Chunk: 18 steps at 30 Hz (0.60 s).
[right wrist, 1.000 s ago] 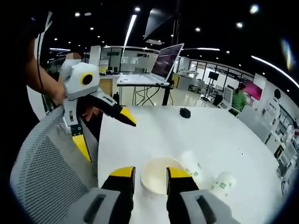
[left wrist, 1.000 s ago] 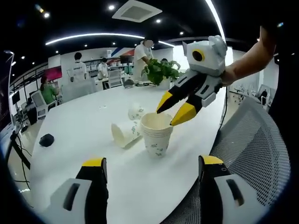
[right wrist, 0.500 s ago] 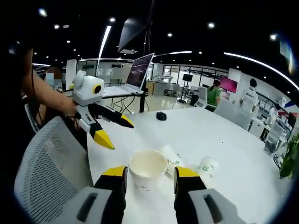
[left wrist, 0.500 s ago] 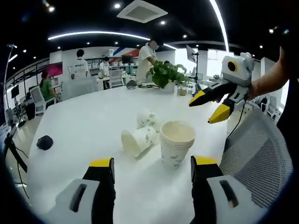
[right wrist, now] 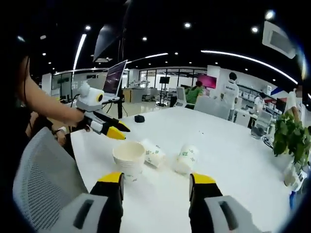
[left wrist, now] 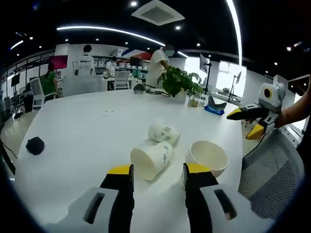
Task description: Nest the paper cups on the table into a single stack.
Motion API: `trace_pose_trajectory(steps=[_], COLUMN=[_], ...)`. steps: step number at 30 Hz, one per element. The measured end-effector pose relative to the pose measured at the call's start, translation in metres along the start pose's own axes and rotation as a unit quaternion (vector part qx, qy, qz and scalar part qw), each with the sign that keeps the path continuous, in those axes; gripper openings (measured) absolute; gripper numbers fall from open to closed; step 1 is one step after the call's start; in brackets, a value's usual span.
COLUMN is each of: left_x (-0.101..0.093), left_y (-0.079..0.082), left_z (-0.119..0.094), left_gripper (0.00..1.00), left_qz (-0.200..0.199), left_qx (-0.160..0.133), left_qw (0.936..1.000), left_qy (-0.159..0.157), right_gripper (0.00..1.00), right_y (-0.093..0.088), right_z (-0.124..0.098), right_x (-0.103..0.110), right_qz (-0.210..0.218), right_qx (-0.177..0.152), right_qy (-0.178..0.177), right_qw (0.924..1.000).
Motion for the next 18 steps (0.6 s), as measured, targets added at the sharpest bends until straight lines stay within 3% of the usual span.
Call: trace_pose_trajectory(steps=[4,8,13,18], left_x=[0.006,0.007,0.007,0.007], left_y=[-0.006,-0.009,-0.011,-0.012], left_z=[0.014,0.024,0.039,0.049], left_gripper=[0.33,0.32,0.29,0.24], left_qz=[-0.021,-0.038,-0.065,-0.074], left_qx=[0.009,0.017,0.024,0.033], left_qw=[0.9997,0.9991,0.9974,0.9965], left_qy=[-0.003,-0.010,-0.022,-0.022], right_gripper=[0.57,0.60,0.64,0.63], right_y=[-0.012,-0.010,-0.019,-0.024], right_z=[-0.012,-0.018,-0.024,-0.022], right_x=[-0.011,-0.019,-0.018,-0.012], right_qz=[0.009,-0.003,0.017,0.007], right_qx=[0.007,0.008,0.003,0.008], right_qy=[-0.026,-0.052,-0.054,-0.058], right_qw=[0.9996,0.9986,0.9984,0.9983])
Point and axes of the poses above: the point that each gripper's makers call its tool centre point, and the gripper's own axes: z roughly forward along the fingers, x roughly to its left, y roughly out of its top, the point moved 1 cm from there along -z, roughly backward along the fingers, and after that the axes turned 2 degrees about x, right-handed, at the moved point
